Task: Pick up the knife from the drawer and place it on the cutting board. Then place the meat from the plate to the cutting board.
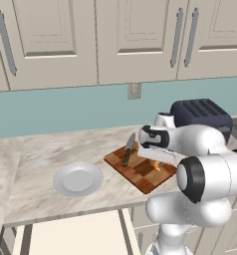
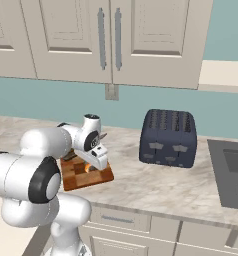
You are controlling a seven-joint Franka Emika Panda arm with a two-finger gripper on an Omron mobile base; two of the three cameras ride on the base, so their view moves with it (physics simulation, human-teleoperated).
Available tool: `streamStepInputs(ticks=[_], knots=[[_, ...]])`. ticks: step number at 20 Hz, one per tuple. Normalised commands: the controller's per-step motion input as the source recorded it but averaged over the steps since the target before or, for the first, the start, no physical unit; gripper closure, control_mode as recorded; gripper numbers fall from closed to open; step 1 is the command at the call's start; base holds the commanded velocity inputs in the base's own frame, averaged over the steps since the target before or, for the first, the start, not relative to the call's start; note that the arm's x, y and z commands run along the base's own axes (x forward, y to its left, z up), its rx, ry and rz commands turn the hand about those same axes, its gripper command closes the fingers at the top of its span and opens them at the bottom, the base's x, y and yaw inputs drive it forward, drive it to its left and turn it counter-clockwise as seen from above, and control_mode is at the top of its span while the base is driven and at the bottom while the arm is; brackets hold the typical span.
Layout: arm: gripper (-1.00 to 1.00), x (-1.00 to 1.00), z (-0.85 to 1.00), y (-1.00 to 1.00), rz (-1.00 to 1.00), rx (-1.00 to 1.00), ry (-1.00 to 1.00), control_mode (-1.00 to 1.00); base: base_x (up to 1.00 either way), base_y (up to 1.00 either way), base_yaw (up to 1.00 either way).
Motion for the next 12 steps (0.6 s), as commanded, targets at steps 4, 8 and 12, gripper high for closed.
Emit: streamStepInputs(ticks=[4,8,12], knots=[[-1.0,0.0,-0.44,0.04,0.0,0.0,0.0,-1.0,0.0,0.0,0.0],[-1.0,-0.01,-0.13,0.05,0.0,0.0,-0.01,-1.0,0.0,0.0,0.0],[-1.0,-0.09,0.04,0.0,0.0,0.0,-0.08,-1.0,0.0,0.0,0.0]])
